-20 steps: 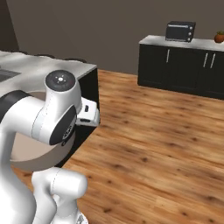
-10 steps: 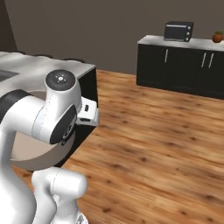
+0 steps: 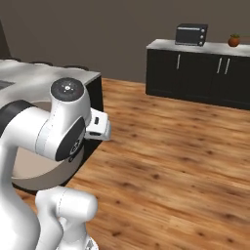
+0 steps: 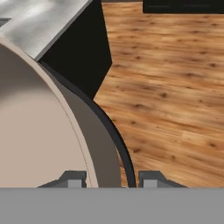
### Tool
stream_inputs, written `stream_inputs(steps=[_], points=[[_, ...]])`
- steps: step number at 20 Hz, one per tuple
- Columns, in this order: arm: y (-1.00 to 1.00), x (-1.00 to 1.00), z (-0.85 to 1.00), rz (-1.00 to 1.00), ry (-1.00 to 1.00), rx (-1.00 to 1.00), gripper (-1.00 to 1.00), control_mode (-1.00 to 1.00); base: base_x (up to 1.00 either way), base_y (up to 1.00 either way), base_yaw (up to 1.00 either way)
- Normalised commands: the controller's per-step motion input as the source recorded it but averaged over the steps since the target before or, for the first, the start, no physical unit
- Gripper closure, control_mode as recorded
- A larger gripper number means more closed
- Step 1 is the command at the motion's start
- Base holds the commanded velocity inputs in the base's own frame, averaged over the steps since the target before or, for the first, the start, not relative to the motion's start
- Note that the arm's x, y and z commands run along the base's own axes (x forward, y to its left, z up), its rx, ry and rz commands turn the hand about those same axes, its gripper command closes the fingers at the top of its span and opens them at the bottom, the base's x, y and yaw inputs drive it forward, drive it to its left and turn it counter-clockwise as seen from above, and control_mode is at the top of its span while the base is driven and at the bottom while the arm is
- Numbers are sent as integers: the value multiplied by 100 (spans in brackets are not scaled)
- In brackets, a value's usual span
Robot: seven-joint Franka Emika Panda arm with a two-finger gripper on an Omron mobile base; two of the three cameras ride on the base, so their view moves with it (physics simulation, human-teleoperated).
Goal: Move the pot and pan from the stove into the sink.
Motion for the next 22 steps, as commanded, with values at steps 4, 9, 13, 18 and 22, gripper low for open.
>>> stream_inputs(steps=[4, 9, 13, 18, 22], points=[[0, 0, 0, 0, 0, 0, 100, 100, -7, 37, -3], [0, 0, 0, 0, 0, 0, 100, 100, -8, 61, -4], [0, 0, 0, 0, 0, 0, 100, 100, -3, 72, -6], [0, 0, 0, 0, 0, 0, 100, 100, -6, 76, -6], [0, 0, 0, 0, 0, 0, 100, 100, -6, 76, -6]])
